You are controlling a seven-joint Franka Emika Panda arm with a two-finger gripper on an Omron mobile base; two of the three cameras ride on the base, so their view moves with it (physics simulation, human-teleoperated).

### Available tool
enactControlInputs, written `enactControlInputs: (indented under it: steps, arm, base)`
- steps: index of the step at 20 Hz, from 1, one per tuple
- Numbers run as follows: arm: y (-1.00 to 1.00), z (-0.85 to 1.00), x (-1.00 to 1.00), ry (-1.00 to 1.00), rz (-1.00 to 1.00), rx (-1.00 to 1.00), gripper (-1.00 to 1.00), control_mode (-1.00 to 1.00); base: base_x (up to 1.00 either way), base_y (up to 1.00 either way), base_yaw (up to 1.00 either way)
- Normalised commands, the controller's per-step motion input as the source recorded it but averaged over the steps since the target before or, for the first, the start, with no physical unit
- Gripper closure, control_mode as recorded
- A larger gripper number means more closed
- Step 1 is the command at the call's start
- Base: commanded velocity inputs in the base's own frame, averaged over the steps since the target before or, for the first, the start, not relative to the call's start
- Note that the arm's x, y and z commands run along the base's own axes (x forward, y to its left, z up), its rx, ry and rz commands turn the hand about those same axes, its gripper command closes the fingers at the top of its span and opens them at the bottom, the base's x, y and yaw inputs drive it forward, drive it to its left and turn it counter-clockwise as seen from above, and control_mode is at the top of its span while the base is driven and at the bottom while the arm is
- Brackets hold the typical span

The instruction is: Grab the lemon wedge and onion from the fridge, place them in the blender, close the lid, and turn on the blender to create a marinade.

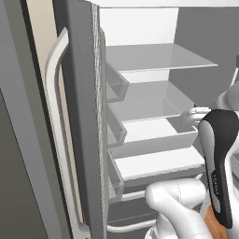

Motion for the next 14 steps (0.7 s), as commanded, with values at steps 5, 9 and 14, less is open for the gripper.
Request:
enactControlInputs:
  steps: [5,9,14]
  arm:
    - [0.00,0.00,0.00,0.00,0.00,0.00,1.00,1.00]
    - [0.00,0.00,0.00,0.00,0.00,0.00,1.00,1.00]
    - [0.00,0.00,0.00,0.00,0.00,0.00,1.00,1.00]
  base:
    - [-0.80,0.00,0.00]
    - [-0.83,0.00,-0.18]
    - [-1.00,-0.01,-0.41]
